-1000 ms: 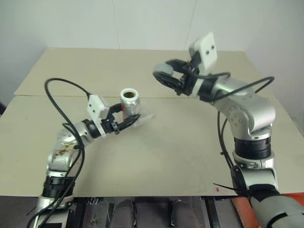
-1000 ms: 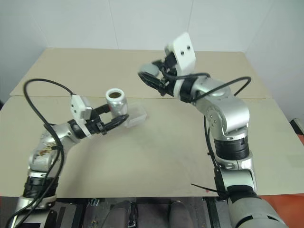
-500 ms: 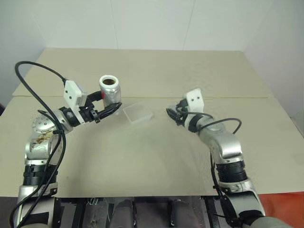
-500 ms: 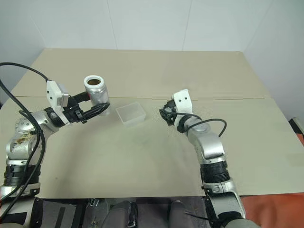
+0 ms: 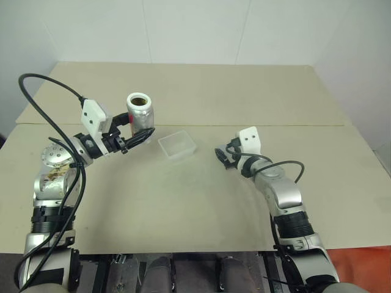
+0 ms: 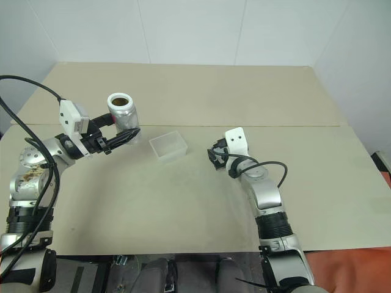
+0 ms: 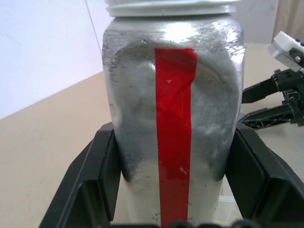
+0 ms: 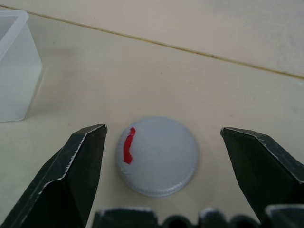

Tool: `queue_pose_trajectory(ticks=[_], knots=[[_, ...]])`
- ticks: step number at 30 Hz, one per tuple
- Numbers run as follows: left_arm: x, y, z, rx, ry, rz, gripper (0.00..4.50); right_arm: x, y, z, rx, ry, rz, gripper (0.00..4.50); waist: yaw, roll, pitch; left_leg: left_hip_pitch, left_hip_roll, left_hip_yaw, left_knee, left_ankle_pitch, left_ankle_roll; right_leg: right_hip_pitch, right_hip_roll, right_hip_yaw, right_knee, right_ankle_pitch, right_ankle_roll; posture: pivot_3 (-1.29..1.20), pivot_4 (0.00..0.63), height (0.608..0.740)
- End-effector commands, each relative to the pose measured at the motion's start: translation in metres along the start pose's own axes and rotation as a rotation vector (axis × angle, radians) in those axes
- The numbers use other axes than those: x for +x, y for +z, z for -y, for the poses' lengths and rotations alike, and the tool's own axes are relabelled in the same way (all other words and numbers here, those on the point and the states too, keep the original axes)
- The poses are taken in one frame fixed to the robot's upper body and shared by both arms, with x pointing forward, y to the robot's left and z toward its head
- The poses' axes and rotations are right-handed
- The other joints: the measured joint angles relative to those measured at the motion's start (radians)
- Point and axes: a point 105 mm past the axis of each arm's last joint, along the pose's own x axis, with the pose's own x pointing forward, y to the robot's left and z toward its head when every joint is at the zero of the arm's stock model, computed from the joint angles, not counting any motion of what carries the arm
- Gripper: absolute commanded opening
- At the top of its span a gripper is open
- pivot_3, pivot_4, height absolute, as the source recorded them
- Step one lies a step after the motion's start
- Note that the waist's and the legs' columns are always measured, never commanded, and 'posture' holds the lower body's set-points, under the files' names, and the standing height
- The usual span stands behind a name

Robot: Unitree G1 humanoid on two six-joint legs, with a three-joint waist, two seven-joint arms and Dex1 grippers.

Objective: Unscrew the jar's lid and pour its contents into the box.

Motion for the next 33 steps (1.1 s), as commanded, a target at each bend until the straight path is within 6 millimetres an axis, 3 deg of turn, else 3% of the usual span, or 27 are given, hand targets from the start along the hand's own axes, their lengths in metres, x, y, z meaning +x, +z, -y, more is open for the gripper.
queue_pose_trajectory(ticks=[1,12,17,21,27,33], knots=[[0.002,0.013,-0.005,0.054,0.004,0.031,2.74,-0.012,0.018,0.004,-0.038,0.02,0.041,4.47,0.0,0.0,0.0,0.0,0.0,0.0,0.0,0.0,0.0,0.0,0.0,0.0,0.0,0.0,0.0,0.0,0.15,0.74],[0.011,0.012,-0.026,0.211,0.03,-0.024,2.74,-0.075,0.066,-0.024,-0.222,0.485,0.088,4.47,0.004,0.0,0.0,0.0,0.0,-0.001,0.001,-0.004,0.006,0.001,0.0,-0.001,-0.001,0.0,0.0,0.0,0.15,0.74],[0.029,0.006,-0.05,0.635,0.076,-0.173,2.74,-0.099,0.102,-0.036,-0.227,0.677,0.148,4.47,0.007,0.0,0.0,0.0,-0.001,0.0,0.001,-0.004,0.007,0.001,0.0,-0.001,-0.001,0.0,0.0,0.0,0.15,0.74],[0.054,0.014,-0.055,0.943,0.079,-0.191,2.74,-0.102,0.107,-0.038,-0.27,0.732,0.133,4.47,0.018,0.0,0.0,0.0,-0.001,0.0,0.001,-0.004,0.007,0.001,0.0,-0.002,-0.002,0.0,0.0,0.0,0.15,0.74],[0.091,0.037,-0.039,1.523,-0.028,-0.11,2.74,-0.097,0.111,-0.034,-0.265,0.778,0.006,4.47,0.031,-0.001,0.001,-0.004,-0.001,0.002,0.004,-0.004,0.006,-0.001,0.0,-0.002,-0.003,0.001,0.002,0.0,0.15,0.74],[0.101,0.031,-0.027,1.888,-0.227,-0.039,2.74,-0.09,0.117,-0.025,-0.268,0.783,-0.053,4.47,0.03,-0.001,0.001,-0.005,-0.001,0.003,0.003,-0.004,0.006,-0.002,-0.001,-0.002,-0.003,0.001,0.002,0.0,0.15,0.74]])
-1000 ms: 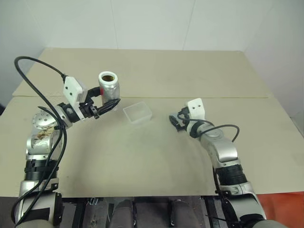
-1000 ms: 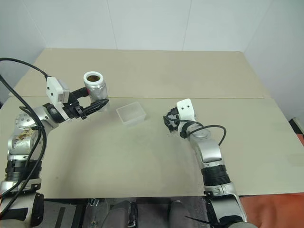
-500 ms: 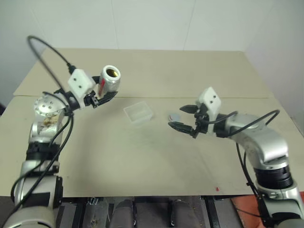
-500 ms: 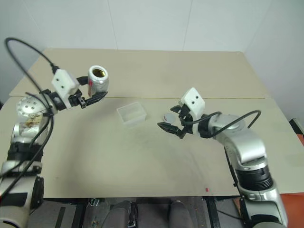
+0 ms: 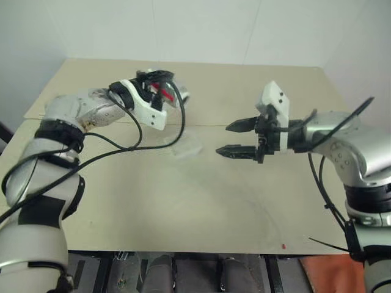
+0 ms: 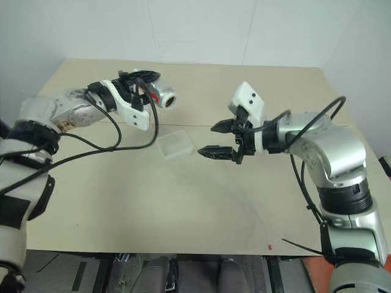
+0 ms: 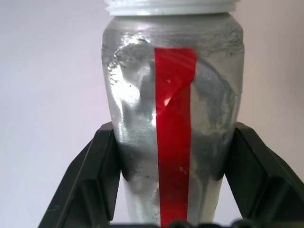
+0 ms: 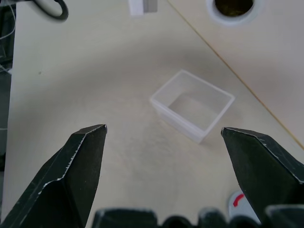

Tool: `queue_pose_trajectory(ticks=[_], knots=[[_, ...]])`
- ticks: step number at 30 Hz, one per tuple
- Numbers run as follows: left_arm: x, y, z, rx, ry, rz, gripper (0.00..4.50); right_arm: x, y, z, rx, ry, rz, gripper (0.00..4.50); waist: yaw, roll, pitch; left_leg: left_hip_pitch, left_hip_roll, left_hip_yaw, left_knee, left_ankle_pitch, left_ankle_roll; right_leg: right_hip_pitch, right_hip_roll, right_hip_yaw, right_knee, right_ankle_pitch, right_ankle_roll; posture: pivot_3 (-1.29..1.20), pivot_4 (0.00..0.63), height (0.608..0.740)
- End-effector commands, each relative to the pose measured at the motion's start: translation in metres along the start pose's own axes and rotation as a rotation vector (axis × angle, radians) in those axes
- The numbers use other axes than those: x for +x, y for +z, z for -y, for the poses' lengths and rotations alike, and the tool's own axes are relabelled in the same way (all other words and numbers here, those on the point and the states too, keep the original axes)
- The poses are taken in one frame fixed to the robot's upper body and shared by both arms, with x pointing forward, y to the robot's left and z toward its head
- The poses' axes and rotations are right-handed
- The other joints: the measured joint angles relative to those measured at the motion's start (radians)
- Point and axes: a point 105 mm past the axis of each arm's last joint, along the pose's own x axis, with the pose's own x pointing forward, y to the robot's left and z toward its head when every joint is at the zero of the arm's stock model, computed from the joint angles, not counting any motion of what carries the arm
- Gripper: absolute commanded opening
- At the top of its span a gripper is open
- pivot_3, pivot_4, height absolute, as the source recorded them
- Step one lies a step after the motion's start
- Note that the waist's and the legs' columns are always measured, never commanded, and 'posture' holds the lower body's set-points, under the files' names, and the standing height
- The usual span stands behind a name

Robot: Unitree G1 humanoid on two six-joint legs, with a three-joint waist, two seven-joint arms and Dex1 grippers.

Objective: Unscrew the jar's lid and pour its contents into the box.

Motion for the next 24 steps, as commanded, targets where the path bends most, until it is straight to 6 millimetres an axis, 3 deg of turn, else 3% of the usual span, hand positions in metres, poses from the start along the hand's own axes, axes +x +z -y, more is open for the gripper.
queue_pose_trajectory(ticks=[1,7,13,22,24], knots=[[0.0,0.001,0.001,0.177,-0.018,0.063,2.74,-0.005,0.009,0.003,-0.015,0.006,0.004,4.47,-0.001,0.0,0.0,0.0,0.0,0.0,0.0,0.0,0.0,0.0,0.0,0.0,0.0,0.0,0.0,0.0,0.15,0.74],[0.014,0.01,0.013,0.417,-0.111,0.156,2.74,-0.007,0.019,0.004,0.015,0.02,0.049,4.47,0.0,-0.001,0.0,-0.002,0.0,0.001,0.0,0.002,-0.004,-0.002,0.0,0.0,0.001,0.0,0.0,0.0,0.15,0.74],[0.017,0.025,0.014,0.502,-0.097,0.288,2.74,-0.011,0.021,0.003,0.033,0.003,0.068,4.47,0.002,-0.001,0.001,-0.005,0.0,0.0,0.002,0.002,-0.004,-0.003,-0.001,-0.001,0.001,0.0,0.0,0.0,0.15,0.74],[0.006,0.01,0.011,0.365,-0.088,0.199,2.74,-0.01,0.017,0.001,0.028,-0.009,0.077,4.47,0.0,-0.001,0.001,-0.005,0.0,0.0,0.002,0.002,-0.004,-0.004,-0.001,-0.001,0.002,0.0,0.0,0.0,0.15,0.74],[-0.001,0.003,0.007,0.221,-0.046,0.125,2.74,-0.01,0.017,0.002,0.033,-0.019,0.087,4.47,0.0,-0.001,0.001,-0.005,0.0,0.0,0.002,0.002,-0.004,-0.004,-0.001,-0.001,0.002,0.0,0.0,0.0,0.15,0.74]])
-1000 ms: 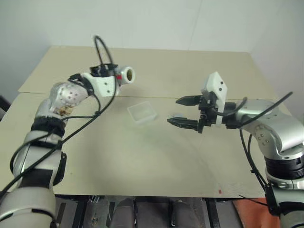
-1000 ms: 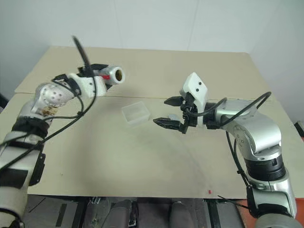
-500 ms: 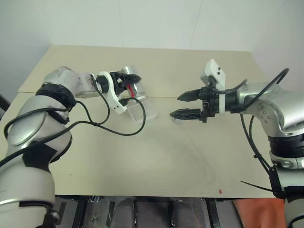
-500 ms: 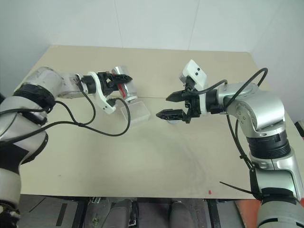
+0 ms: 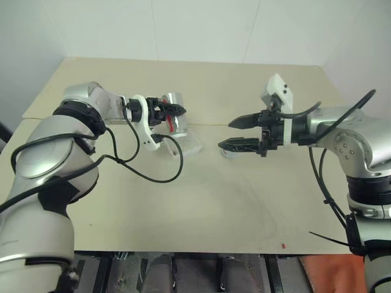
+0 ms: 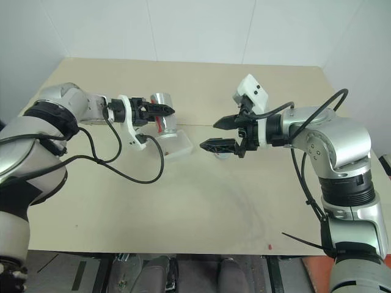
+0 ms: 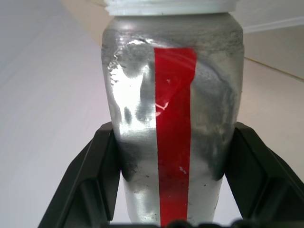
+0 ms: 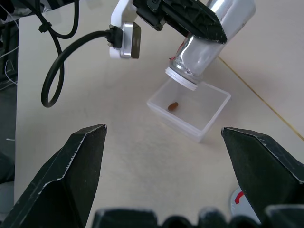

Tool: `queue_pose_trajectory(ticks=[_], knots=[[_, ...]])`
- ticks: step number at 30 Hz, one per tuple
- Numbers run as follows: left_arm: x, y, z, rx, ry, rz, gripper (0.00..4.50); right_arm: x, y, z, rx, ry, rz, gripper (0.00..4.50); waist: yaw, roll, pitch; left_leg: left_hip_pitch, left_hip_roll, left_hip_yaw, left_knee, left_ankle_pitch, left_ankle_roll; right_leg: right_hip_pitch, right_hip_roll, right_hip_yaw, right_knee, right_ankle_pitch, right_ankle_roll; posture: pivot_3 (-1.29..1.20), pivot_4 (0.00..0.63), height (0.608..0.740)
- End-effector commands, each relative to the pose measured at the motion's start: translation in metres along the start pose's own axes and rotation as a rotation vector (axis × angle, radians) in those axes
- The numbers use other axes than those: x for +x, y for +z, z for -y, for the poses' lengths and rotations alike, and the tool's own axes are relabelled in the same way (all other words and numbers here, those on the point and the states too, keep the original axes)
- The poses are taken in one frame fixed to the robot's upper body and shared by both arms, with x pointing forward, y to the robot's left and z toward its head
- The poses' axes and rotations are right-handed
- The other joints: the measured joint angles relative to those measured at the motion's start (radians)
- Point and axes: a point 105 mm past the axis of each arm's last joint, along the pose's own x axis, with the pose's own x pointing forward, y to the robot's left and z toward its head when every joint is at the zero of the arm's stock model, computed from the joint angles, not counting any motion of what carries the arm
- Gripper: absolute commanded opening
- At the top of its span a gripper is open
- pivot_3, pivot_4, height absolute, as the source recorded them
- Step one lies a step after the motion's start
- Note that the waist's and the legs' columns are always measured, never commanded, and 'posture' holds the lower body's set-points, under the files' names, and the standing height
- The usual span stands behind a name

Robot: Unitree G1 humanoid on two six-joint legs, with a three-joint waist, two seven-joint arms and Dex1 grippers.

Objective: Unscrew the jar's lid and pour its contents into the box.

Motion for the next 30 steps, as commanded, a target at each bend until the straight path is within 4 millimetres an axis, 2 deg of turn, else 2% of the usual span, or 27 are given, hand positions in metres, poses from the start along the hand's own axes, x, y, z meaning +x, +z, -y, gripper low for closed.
queue_pose_trajectory(ticks=[1,5,9,10,14,19,25,28,30], knots=[[-0.017,-0.023,-0.013,-0.156,0.089,-0.131,2.74,-0.007,0.011,-0.001,-0.029,-0.015,0.053,4.47,-0.001,0.0,0.0,0.0,0.0,0.0,0.0,0.0,0.0,0.0,0.0,0.0,0.0,0.0,0.0,0.0,0.15,0.74],[-0.037,-0.035,-0.002,-0.421,0.149,-0.27,2.74,-0.008,0.009,0.001,-0.006,-0.032,0.082,4.47,-0.003,0.0,0.0,0.0,0.0,0.0,0.001,0.0,0.0,0.0,0.0,0.0,0.0,0.0,0.0,0.0,0.15,0.74],[-0.05,-0.035,0.011,-0.759,0.263,-0.366,2.74,-0.01,0.008,0.001,0.017,-0.048,0.106,4.47,-0.005,0.0,0.0,0.0,0.0,0.0,0.002,0.0,0.0,0.0,0.0,0.0,0.002,0.0,0.0,0.0,0.15,0.74],[-0.052,-0.034,0.014,-0.825,0.28,-0.369,2.74,-0.01,0.007,0.001,0.021,-0.051,0.111,4.47,-0.005,0.0,0.0,0.0,0.0,0.0,0.003,0.0,0.0,0.0,0.0,0.0,0.002,0.0,0.0,0.0,0.15,0.74],[-0.055,-0.016,0.038,-1.348,0.465,-0.365,2.74,-0.013,0.008,0.002,0.055,-0.07,0.156,4.47,-0.005,0.0,0.0,0.0,0.001,0.0,0.004,0.0,0.0,0.001,-0.001,-0.003,0.003,0.0,0.0,0.0,0.15,0.74],[-0.06,0.002,0.052,-1.732,0.61,-0.342,2.74,-0.013,0.005,0.0,0.078,-0.073,0.176,4.47,-0.012,0.0,0.0,0.0,0.001,-0.002,0.006,0.0,0.0,0.002,-0.001,-0.003,0.004,0.0,0.0,0.0,0.15,0.74],[-0.067,0.031,0.068,-1.978,0.727,-0.476,2.74,-0.016,0.004,-0.003,0.094,-0.093,0.204,4.47,-0.017,0.0,0.0,0.002,0.0,-0.005,0.006,0.0,0.0,0.004,-0.001,-0.003,0.005,0.0,0.0,0.0,0.15,0.74],[-0.068,0.039,0.071,-2.06,0.775,-0.524,2.74,-0.018,0.004,-0.004,0.101,-0.103,0.212,4.47,-0.016,0.0,0.0,0.003,0.0,-0.005,0.006,0.0,0.0,0.005,0.0,-0.003,0.005,0.0,0.0,0.0,0.15,0.74],[-0.067,0.052,0.076,-2.103,0.771,-0.565,2.74,-0.019,0.004,-0.005,0.106,-0.111,0.218,4.47,-0.014,0.0,0.0,0.003,0.0,-0.006,0.006,0.001,-0.001,0.005,0.0,-0.003,0.005,0.0,0.0,0.0,0.15,0.74]])
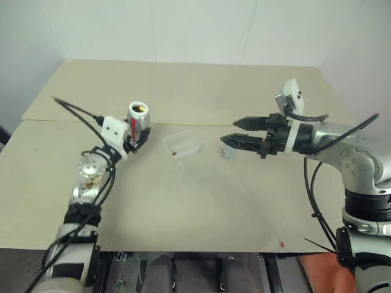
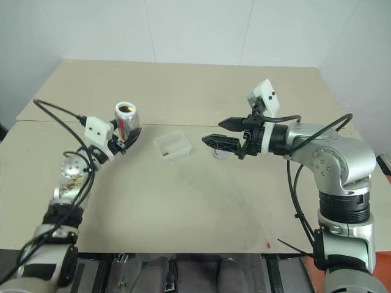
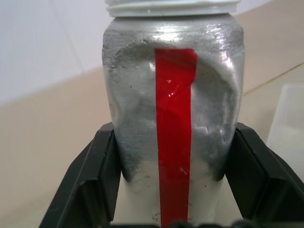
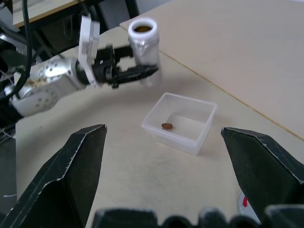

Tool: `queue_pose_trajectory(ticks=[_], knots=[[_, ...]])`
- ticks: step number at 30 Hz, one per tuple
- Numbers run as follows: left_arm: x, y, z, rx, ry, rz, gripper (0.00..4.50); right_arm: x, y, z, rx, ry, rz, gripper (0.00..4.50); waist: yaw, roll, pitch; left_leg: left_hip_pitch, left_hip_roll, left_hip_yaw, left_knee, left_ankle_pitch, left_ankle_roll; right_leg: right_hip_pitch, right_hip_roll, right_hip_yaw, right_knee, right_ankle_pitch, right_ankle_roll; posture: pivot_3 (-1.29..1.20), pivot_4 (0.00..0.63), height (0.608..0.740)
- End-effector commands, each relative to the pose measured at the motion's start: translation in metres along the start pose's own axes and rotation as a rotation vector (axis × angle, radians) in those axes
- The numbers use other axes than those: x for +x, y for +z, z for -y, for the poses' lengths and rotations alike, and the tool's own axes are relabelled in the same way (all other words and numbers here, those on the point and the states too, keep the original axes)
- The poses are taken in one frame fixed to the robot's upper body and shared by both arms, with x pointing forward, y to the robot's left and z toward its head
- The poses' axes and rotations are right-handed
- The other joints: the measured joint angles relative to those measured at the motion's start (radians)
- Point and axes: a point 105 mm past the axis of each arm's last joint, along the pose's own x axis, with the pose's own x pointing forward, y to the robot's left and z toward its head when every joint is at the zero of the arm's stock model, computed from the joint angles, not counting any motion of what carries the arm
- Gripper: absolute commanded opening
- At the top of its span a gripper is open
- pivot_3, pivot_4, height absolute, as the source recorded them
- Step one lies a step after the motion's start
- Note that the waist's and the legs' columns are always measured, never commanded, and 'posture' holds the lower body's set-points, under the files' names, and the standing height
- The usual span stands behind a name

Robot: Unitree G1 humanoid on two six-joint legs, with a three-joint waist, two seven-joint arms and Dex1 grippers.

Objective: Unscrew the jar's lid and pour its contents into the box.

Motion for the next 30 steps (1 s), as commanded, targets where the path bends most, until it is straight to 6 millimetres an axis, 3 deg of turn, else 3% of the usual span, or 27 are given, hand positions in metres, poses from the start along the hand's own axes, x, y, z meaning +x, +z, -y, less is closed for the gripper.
queue_pose_trajectory(ticks=[1,13,18,30], knots=[[-0.005,0.011,-0.004,-0.045,0.081,0.038,2.74,-0.008,0.011,-0.006,-0.026,-0.012,0.05,4.47,0.002,0.0,0.0,0.0,0.0,0.0,0.0,0.0,0.0,0.0,0.0,0.0,0.0,0.0,0.0,0.0,0.15,0.74],[-0.011,-0.022,0.014,-0.128,0.16,-0.002,2.74,-0.007,0.013,-0.012,-0.028,-0.011,0.069,4.47,0.011,0.0,0.0,0.001,0.0,0.0,0.0,0.0,0.001,0.001,0.0,0.001,-0.001,0.0,0.0,0.0,0.15,0.74],[-0.011,-0.025,0.017,-0.13,0.153,-0.013,4.43,-0.007,0.013,-0.013,-0.033,-0.01,0.07,4.5,0.011,0.0,0.0,0.001,-0.001,0.0,0.0,0.0,0.001,0.002,0.0,0.001,-0.001,0.0,0.0,0.0,0.15,0.74],[-0.045,-0.027,0.02,-0.057,0.07,-0.128,4.48,-0.006,0.008,-0.018,-0.038,-0.007,0.064,4.5,0.009,0.0,0.0,0.002,0.0,-0.001,-0.002,-0.001,0.001,0.001,0.0,0.002,-0.001,0.0,0.0,0.0,0.15,0.74]])
